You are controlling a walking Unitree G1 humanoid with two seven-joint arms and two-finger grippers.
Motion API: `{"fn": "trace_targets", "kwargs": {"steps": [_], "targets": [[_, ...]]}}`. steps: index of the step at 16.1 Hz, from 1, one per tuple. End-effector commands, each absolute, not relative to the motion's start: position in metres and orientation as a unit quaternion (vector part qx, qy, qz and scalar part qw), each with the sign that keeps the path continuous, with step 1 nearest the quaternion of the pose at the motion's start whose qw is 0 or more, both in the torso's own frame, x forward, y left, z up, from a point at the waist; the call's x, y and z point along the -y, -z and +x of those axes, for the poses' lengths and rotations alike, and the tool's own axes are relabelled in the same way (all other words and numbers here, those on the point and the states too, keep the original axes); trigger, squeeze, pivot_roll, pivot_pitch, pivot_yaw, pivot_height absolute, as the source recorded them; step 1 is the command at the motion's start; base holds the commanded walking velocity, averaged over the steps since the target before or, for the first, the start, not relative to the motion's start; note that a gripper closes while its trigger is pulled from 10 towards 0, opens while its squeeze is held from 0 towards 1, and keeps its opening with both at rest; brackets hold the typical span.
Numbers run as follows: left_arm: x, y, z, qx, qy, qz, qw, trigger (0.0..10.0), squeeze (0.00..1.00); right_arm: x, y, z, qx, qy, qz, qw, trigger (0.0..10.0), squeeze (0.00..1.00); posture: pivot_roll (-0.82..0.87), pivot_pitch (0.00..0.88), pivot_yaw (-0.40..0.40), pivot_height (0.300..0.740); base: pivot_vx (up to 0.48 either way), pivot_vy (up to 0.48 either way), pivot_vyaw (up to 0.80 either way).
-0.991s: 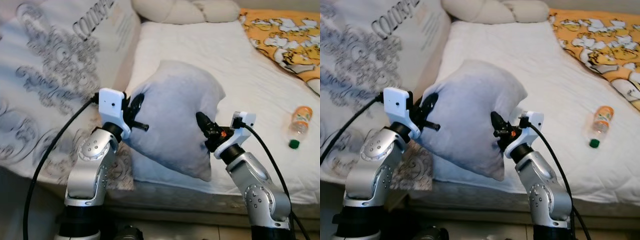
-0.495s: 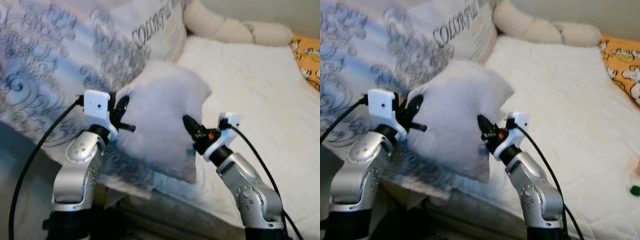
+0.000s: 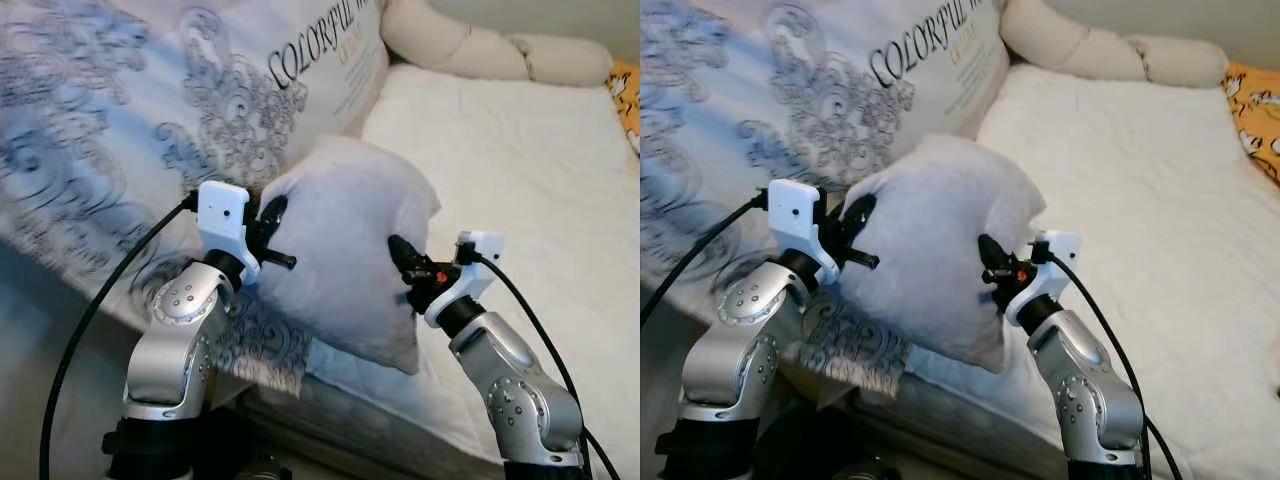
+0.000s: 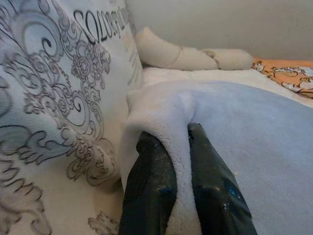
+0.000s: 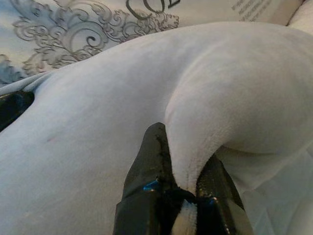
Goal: Clean up the room
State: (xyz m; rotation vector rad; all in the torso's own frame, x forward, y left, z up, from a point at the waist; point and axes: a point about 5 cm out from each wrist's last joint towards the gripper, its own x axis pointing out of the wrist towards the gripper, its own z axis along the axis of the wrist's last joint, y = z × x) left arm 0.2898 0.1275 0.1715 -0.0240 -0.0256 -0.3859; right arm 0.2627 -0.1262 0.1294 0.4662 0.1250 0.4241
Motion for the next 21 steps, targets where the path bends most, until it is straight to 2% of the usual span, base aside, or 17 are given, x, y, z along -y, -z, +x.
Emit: {"fn": "trace_targets", "kwargs": {"steps": [1,4,9,11,13,17,21], "targets": [[-0.125,-0.177,0.290,0.027,0.198,-0.010,0.980,10.0,0.00,0.128,-0.140,0.265,-0.038,-0.206,0.228,0.951,10.0,0.00,0.04,0.000,0.024,0.740,0.000,0.000,0.00],[-0.128,-0.170,0.305,0.009,0.199,0.020,0.980,10.0,0.00,0.133,-0.135,0.279,-0.046,-0.188,0.207,0.959,10.0,0.00,0.04,0.000,0.022,0.740,0.000,0.000,0.00],[-0.125,-0.166,0.350,0.007,0.204,0.083,0.976,10.0,0.00,0.134,-0.116,0.334,-0.067,-0.187,0.162,0.967,10.0,0.00,0.02,0.000,0.024,0.740,0.000,0.000,0.00],[-0.134,-0.182,0.376,0.030,0.157,0.116,0.980,10.0,0.00,0.132,-0.127,0.368,-0.063,-0.182,0.129,0.973,10.0,0.00,0.04,0.000,0.004,0.740,0.000,0.000,0.00],[-0.142,-0.190,0.387,0.044,0.131,0.134,0.981,10.0,0.00,0.131,-0.145,0.385,-0.040,-0.174,0.128,0.975,10.0,0.00,0.06,0.000,-0.014,0.740,0.000,0.000,0.00],[-0.150,-0.194,0.396,0.066,0.097,0.165,0.979,10.0,0.00,0.124,-0.160,0.397,-0.027,-0.183,0.099,0.978,10.0,0.00,0.11,0.000,-0.061,0.740,0.000,0.000,0.00],[-0.157,-0.193,0.398,0.069,0.084,0.211,0.971,10.0,0.00,0.115,-0.145,0.394,-0.060,-0.180,0.091,0.978,10.0,0.00,0.17,0.000,-0.092,0.740,0.000,0.000,0.00]]}}
